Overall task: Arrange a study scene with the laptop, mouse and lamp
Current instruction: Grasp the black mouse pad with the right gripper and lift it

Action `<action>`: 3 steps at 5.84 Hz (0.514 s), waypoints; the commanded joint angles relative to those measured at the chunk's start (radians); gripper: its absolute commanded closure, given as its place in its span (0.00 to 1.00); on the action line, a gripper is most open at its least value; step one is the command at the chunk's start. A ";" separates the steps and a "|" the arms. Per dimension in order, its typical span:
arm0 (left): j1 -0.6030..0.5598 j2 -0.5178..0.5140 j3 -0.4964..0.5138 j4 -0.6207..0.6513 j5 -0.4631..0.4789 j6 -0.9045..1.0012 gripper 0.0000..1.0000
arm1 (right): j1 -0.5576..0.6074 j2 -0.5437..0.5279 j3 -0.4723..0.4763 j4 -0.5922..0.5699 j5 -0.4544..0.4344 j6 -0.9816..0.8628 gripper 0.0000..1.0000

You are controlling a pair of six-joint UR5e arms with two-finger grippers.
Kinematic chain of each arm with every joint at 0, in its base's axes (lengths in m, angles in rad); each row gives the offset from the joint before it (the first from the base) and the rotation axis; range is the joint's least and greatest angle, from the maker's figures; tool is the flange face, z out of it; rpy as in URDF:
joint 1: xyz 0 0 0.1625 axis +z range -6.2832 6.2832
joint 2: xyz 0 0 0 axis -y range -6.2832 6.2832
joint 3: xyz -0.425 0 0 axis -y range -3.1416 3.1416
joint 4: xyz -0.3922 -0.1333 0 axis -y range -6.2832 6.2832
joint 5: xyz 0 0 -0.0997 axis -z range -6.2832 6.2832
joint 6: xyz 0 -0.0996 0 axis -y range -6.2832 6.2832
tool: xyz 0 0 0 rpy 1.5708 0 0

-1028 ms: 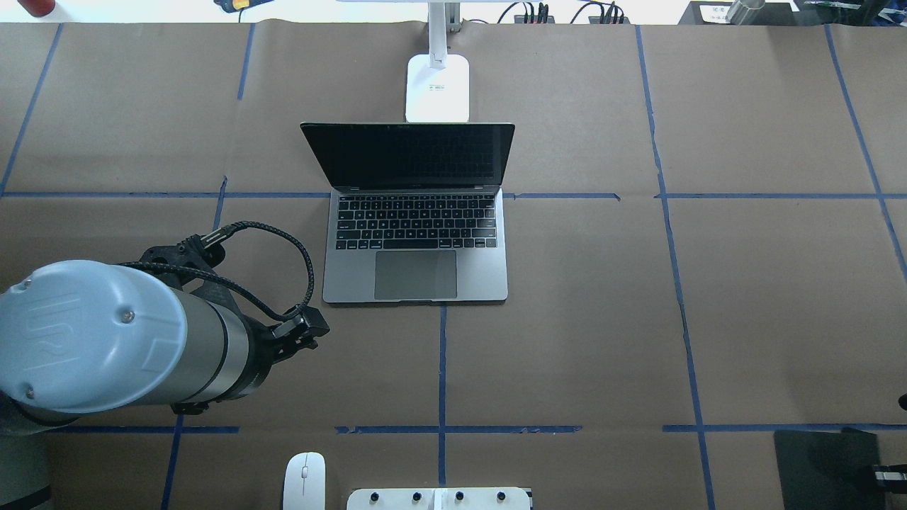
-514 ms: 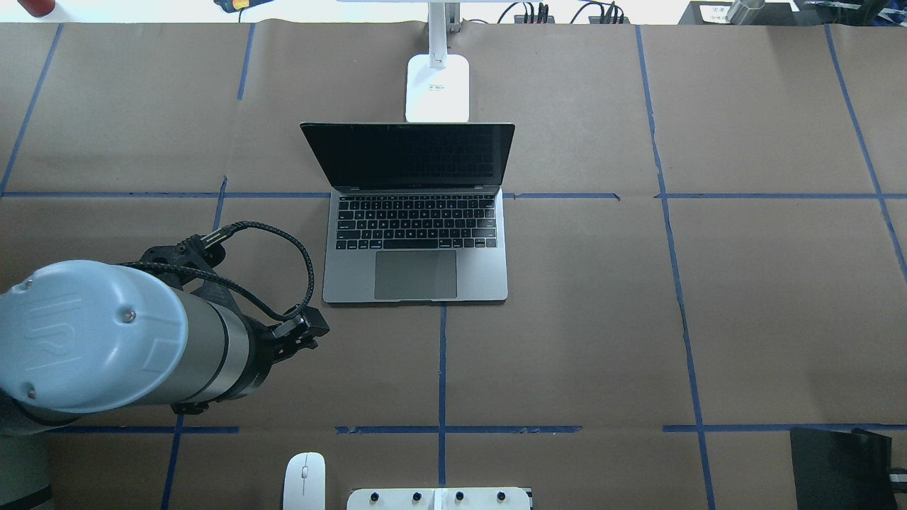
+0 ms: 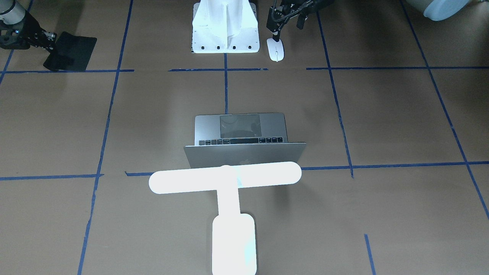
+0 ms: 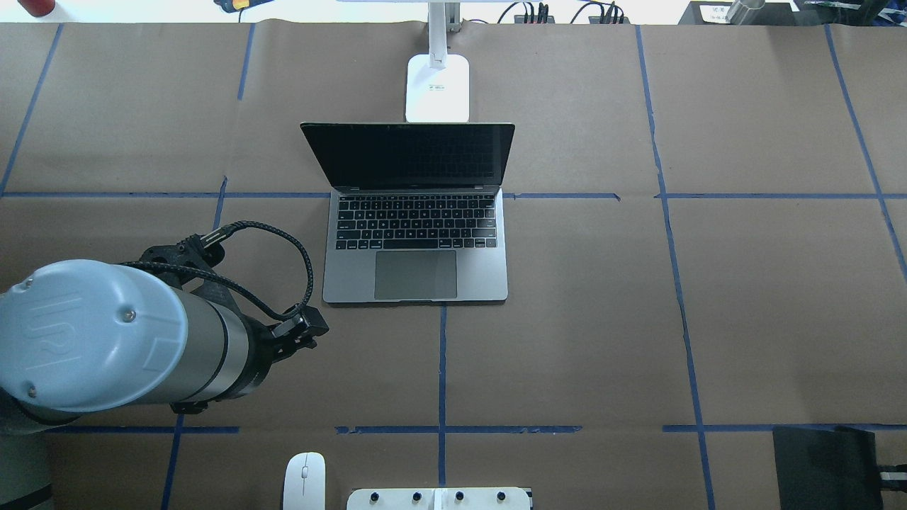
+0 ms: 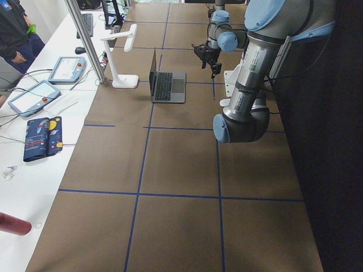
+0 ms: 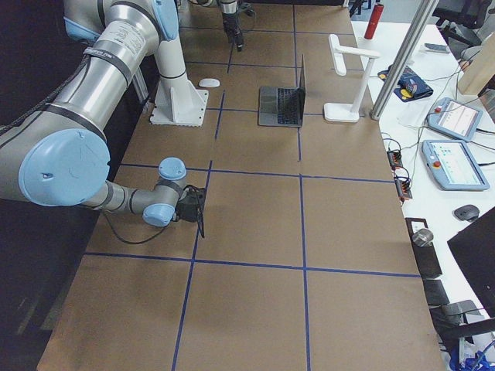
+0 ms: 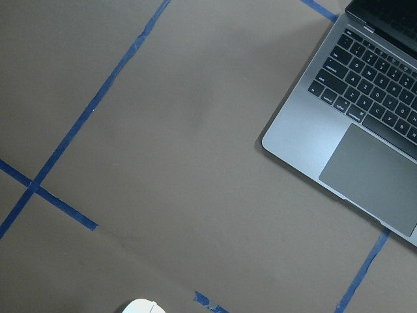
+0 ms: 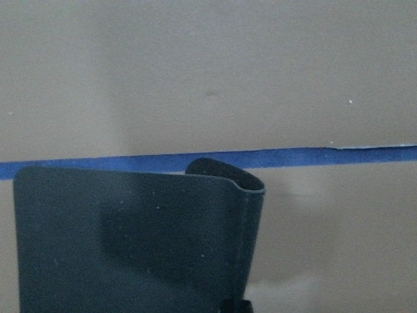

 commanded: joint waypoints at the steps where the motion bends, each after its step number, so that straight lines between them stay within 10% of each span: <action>1: 0.001 0.001 0.000 0.001 0.000 0.000 0.00 | 0.009 0.017 0.051 0.000 -0.002 -0.002 1.00; 3: 0.000 -0.001 0.000 0.001 0.000 0.000 0.00 | 0.079 0.118 0.051 -0.011 0.000 -0.012 1.00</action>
